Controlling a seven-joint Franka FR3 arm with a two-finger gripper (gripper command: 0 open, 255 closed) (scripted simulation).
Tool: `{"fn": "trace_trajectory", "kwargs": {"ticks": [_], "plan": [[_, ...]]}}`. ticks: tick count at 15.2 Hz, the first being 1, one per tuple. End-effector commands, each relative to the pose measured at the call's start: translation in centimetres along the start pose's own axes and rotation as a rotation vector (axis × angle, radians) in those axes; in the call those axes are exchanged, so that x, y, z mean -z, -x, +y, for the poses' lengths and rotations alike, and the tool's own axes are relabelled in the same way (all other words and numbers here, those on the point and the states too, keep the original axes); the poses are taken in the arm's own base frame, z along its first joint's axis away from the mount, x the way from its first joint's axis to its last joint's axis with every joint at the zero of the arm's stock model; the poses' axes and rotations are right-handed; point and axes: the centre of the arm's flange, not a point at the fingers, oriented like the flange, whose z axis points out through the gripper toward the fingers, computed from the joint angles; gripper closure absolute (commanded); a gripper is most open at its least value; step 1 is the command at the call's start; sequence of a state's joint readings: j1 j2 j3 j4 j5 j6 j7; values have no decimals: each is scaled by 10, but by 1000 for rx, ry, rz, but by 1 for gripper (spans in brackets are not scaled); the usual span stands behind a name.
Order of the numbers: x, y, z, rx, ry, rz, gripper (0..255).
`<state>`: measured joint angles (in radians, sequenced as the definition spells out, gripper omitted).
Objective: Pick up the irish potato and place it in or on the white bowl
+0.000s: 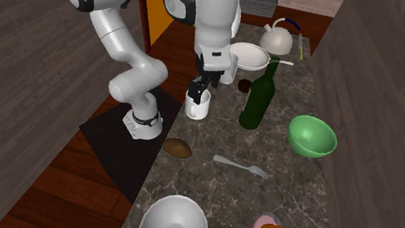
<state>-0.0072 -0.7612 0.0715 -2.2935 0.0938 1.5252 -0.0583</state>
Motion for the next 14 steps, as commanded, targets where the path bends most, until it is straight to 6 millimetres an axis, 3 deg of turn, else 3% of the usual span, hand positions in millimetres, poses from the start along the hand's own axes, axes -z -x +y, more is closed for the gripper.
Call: {"fn": "trace_trajectory", "kwargs": {"ticks": [1,14], "plan": [[0,0,0,0,0,0,0],[-132,28,89,63,142,99,0]]}}
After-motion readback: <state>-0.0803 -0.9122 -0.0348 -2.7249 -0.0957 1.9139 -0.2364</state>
